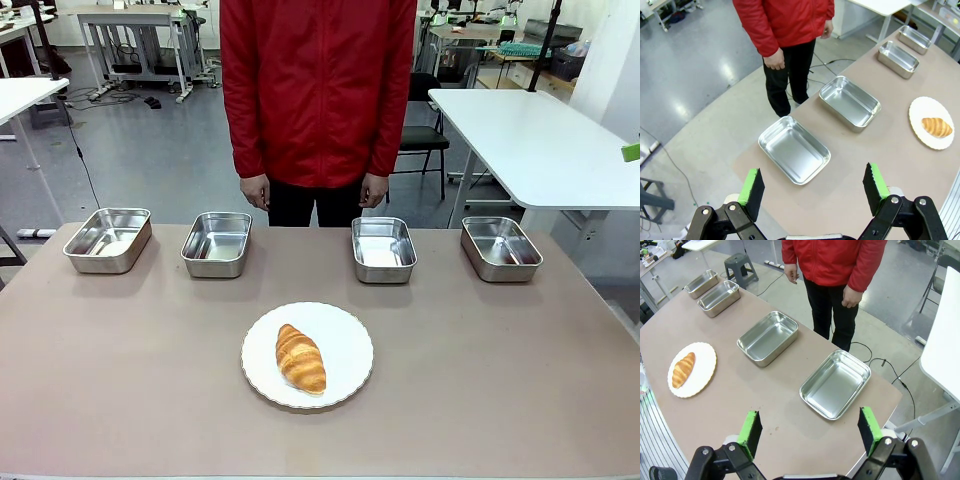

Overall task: Place the bread in the container.
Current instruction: Place the Butter Roll into the Airtight Container indicated by the human.

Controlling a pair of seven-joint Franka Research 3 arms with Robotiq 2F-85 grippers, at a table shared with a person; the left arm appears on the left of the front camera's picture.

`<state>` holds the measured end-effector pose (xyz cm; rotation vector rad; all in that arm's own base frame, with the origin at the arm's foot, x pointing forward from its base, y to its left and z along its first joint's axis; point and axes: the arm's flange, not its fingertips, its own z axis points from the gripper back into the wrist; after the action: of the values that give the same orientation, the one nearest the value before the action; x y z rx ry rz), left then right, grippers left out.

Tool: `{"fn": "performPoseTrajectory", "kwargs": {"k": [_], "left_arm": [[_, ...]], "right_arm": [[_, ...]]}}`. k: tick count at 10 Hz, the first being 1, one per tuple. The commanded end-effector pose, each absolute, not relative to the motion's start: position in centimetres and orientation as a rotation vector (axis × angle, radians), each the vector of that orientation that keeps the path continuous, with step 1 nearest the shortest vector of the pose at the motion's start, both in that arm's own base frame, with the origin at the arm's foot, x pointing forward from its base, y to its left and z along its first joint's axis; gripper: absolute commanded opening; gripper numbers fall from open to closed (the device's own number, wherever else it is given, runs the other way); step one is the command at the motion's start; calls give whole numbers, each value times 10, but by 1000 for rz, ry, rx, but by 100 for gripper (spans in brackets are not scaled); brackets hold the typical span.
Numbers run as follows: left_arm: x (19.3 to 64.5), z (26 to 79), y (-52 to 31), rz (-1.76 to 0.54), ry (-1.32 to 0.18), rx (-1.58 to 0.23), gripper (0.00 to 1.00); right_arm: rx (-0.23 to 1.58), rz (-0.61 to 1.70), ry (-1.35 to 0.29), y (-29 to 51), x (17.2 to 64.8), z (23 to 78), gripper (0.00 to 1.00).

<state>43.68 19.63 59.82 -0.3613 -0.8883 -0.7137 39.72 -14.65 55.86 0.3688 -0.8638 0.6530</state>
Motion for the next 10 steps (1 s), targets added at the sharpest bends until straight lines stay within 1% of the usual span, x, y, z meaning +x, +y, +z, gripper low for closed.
{"fn": "performPoseTrajectory", "kwargs": {"k": [1, 10], "left_arm": [[436, 598, 196, -732, -891, -362, 100], [436, 598, 196, -732, -891, -362, 100]], "right_arm": [[375, 660, -879, -146, 397, 560, 100], [375, 660, -879, -146, 397, 560, 100]]}}
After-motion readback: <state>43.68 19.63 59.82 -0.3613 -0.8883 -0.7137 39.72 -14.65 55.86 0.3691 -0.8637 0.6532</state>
